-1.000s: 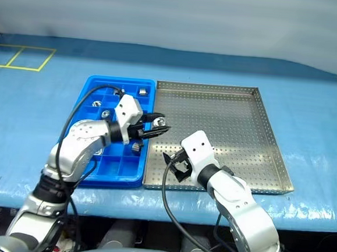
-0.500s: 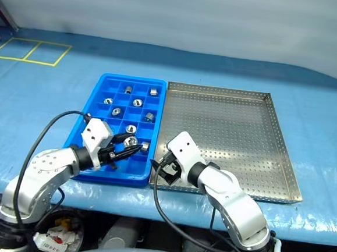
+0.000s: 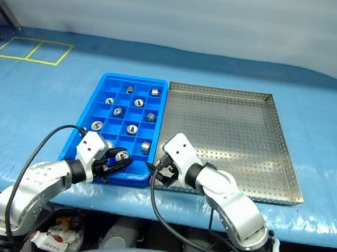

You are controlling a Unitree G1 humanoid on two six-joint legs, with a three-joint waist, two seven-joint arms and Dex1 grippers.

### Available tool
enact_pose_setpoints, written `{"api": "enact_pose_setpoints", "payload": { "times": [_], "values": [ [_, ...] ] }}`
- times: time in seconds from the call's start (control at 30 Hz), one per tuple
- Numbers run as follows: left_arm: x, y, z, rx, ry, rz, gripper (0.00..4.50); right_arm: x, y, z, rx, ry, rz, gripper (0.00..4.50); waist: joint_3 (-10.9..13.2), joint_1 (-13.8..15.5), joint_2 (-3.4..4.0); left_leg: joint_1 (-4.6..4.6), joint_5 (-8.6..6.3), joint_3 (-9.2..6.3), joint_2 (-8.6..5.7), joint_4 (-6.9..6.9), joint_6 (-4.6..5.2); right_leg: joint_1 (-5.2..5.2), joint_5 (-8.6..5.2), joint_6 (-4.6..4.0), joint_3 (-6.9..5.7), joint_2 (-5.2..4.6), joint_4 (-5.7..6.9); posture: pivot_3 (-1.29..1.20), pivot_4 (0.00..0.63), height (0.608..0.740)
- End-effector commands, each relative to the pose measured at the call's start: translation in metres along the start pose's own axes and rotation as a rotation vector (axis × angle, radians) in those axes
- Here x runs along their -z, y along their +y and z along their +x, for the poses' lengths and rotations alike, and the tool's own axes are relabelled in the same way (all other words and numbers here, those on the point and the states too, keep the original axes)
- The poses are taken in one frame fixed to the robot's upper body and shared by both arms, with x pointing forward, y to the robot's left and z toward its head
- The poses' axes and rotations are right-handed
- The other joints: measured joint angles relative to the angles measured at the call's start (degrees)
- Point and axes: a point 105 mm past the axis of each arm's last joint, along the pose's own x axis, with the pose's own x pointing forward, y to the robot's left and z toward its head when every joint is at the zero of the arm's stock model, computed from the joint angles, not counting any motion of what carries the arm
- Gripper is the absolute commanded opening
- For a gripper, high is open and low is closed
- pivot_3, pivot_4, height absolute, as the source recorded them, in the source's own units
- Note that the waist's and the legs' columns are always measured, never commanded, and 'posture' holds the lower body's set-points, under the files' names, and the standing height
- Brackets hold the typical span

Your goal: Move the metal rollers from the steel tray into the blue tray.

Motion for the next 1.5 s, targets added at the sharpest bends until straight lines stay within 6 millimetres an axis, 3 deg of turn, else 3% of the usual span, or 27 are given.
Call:
{"api": "enact_pose_setpoints", "payload": {
  "times": [0.03, 0.23, 0.53, 0.87, 1.1, 1.5],
  "values": [
    [-0.006, -0.005, -0.003, 0.026, -0.014, 0.012, 2.71, -0.01, 0.002, -0.002, 0.0, -0.045, -0.02, 4.5, 0.0, 0.02, 0.0, 0.0, 0.0, 0.0, 0.0, 0.0, 0.0, 0.0, 0.0, 0.0, 0.0, 0.0, 0.0, 0.28, 0.15, 0.74],
    [-0.022, 0.003, -0.001, -0.016, -0.09, 0.041, 4.46, -0.01, -0.003, -0.006, 0.02, -0.044, -0.031, 4.5, 0.0, 0.05, 0.0, -0.02, 0.0, 0.02, 0.0, -0.02, -0.01, -0.02, -0.01, -0.01, -0.01, -0.03, -0.04, 0.26, 0.15, 0.74],
    [-0.055, 0.018, 0.011, -0.079, -0.244, 0.08, 4.46, -0.004, -0.036, -0.028, 0.187, -0.021, -0.035, 4.5, 0.0, 0.05, -0.01, -0.05, 0.0, 0.01, -0.04, -0.01, 0.0, -0.01, 0.0, -0.01, -0.04, -0.03, -0.04, 0.2, 0.15, 0.74],
    [-0.074, 0.023, 0.041, -0.029, -0.301, 0.126, 4.46, 0.005, -0.052, -0.053, 0.335, 0.0, -0.021, 4.5, 0.0, -1.2, -0.02, -0.07, 0.0, 0.12, -0.31, 0.03, 0.0, 0.04, 0.0, 0.0, -0.04, 0.02, -0.05, 0.1, 0.15, 0.74],
    [-0.078, 0.011, 0.059, 0.044, -0.318, 0.127, 4.46, 0.015, -0.055, -0.068, 0.441, 0.008, 0.03, 4.5, -0.01, -3.14, -0.03, -0.06, 0.0, 0.08, -0.34, 0.03, 0.01, 0.05, 0.0, 0.01, 0.02, 0.02, -0.03, 0.04, 0.15, 0.74],
    [-0.071, 0.007, 0.061, 0.055, -0.303, 0.118, 4.46, 0.02, -0.054, -0.07, 0.505, -0.009, 0.08, 4.5, -0.01, -4.49, -0.03, 0.0, 0.0, 0.02, -0.32, 0.12, 0.02, 0.07, 0.03, 0.05, 0.09, 0.05, 0.04, 0.06, 0.15, 0.74]
  ]
}}
